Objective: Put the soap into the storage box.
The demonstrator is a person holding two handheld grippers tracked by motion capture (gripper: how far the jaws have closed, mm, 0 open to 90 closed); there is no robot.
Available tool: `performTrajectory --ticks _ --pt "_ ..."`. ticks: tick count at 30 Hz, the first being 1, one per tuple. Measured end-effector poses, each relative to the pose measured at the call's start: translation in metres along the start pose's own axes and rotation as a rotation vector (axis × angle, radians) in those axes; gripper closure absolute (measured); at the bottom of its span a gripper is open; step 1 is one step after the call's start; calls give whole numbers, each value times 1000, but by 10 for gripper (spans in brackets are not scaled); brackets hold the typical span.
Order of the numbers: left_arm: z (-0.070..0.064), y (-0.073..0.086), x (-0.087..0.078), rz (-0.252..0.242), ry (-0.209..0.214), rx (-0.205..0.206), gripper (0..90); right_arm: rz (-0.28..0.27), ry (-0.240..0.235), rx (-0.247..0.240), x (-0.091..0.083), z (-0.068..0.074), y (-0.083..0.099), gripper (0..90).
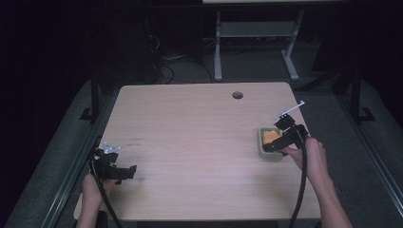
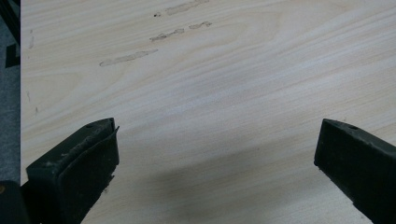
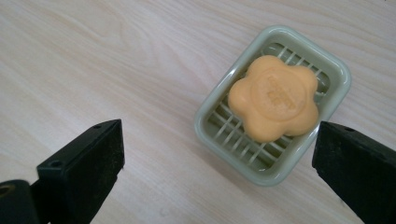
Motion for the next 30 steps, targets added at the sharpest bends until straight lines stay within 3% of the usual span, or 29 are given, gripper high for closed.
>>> performTrajectory --ticks 23,30 --pt "-3 0 1 6 12 0 0 -35 8 -47 -8 15 54 10" --pt "-4 1 1 11 16 8 0 -68 26 -30 -4 15 75 9"
Point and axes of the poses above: each handheld gripper's, and its own axes: x roughly forward along the jaws, y roughly out of its underside, z roughly to its left, the point moved 9 cm from there along x, roughly forward along the jaws, and after that the axes turned 8 degrees about -z, right-handed, at the moved point
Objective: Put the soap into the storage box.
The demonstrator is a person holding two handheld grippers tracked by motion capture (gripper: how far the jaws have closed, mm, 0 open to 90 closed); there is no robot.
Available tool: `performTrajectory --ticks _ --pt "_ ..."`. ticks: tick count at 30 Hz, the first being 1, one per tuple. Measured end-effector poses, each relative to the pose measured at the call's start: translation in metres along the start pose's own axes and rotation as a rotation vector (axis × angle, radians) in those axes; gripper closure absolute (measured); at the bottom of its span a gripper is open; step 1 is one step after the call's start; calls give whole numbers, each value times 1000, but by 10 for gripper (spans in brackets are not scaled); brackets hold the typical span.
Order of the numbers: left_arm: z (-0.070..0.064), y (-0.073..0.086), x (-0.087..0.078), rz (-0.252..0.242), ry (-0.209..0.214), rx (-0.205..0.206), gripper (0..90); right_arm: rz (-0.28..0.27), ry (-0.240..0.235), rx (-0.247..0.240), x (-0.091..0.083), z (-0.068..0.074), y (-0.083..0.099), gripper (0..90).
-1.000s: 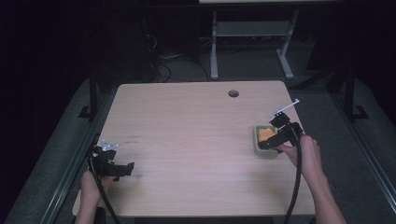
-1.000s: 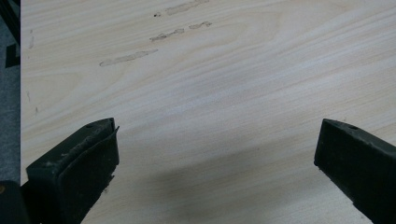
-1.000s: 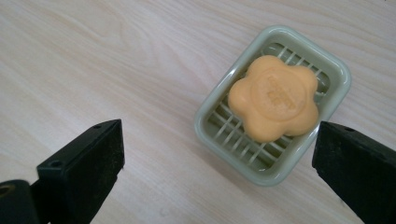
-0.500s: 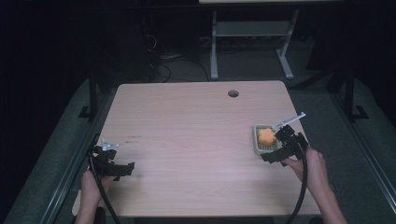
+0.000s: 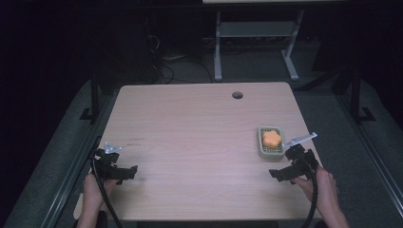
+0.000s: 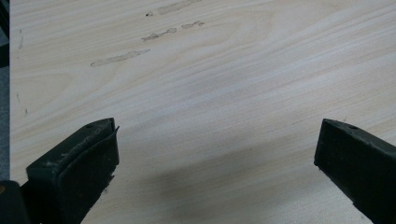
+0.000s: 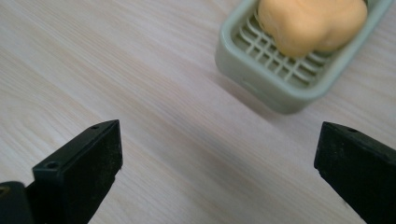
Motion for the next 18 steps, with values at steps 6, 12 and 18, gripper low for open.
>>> performTrajectory --ticks 6,12,18 --pt "-1 0 0 -1 0 3 0 20 31 28 7 -5 27 11" --pt "3 -1 -5 -21 -5 -5 0 60 42 44 13 -10 50 11" --pt "3 1 -4 -18 -5 -4 0 96 53 63 17 -14 62 13"
Point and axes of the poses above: each handheld gripper's, and its own axes: x roughly forward along the jaws, y roughly out of its underside, z roughly to its left, the point moved 9 cm from there along x, roughly forward along the jaws, and after that the axes turned 8 degrees about -z, right-handed, at the moved point
